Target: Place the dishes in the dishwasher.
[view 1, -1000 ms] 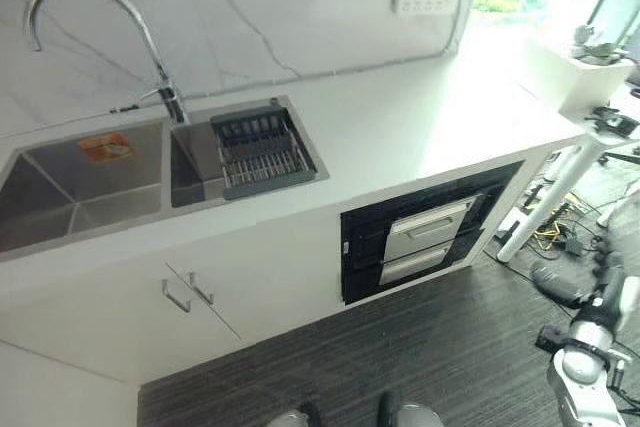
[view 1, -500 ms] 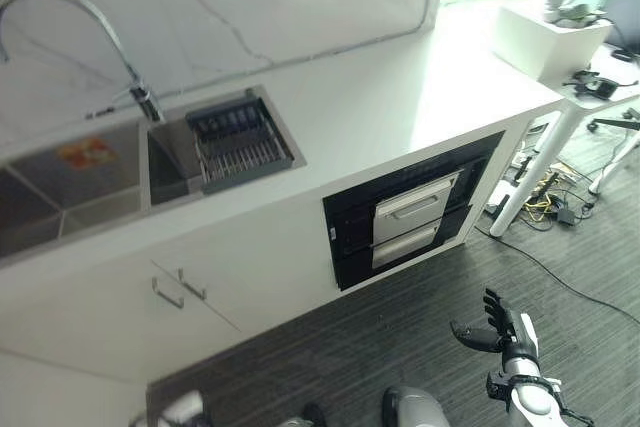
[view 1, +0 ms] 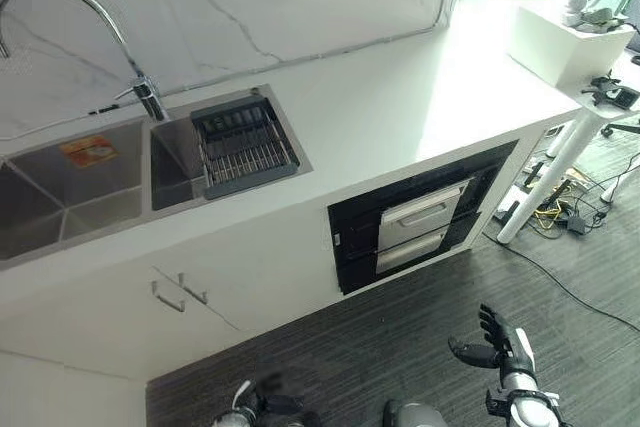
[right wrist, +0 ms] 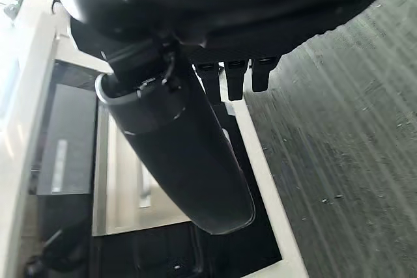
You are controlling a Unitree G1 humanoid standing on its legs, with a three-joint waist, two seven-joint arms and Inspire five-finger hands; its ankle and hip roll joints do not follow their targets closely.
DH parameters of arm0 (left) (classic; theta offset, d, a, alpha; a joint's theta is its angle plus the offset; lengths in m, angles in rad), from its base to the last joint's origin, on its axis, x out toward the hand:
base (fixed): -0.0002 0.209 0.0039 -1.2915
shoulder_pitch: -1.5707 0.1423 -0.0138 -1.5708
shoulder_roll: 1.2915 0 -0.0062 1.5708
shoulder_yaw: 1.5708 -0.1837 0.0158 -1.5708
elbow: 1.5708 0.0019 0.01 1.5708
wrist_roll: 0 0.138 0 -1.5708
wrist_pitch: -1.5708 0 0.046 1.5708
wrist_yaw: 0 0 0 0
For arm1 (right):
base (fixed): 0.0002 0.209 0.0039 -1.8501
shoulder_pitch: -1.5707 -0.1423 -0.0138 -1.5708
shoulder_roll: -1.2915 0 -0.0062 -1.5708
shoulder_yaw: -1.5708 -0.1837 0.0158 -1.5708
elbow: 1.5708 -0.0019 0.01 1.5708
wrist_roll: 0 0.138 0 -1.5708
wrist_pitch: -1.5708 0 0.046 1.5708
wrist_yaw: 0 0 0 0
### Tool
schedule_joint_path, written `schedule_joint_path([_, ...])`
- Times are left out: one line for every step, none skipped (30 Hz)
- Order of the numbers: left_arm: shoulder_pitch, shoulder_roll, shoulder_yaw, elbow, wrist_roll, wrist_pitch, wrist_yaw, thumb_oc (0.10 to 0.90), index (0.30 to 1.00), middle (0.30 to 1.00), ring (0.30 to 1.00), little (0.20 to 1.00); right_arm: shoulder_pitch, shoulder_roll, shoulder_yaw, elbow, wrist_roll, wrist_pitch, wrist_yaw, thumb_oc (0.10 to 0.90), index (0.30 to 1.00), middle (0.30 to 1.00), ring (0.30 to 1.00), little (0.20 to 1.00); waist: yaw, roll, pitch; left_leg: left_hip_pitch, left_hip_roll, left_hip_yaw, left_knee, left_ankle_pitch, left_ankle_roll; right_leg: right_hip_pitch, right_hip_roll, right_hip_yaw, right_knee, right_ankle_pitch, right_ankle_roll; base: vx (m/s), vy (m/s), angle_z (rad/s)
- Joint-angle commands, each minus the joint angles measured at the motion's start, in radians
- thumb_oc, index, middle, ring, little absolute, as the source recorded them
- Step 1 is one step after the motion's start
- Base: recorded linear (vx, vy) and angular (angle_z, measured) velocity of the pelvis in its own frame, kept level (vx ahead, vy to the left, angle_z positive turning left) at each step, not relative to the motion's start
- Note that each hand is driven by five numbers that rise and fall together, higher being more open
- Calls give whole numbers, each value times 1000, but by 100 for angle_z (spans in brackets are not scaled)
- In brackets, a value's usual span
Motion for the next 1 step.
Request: schedule_joint_path([-23,73,1,-103,-87,57,-83,800,900,900,900,900,-37,-12,-21,-113,-66,-54,-13,800,900,900,900,900,-8,-12,-13,-29,7,-29,111,-176,-4,48,-24,-5,-39,-35,94,11,69,-1])
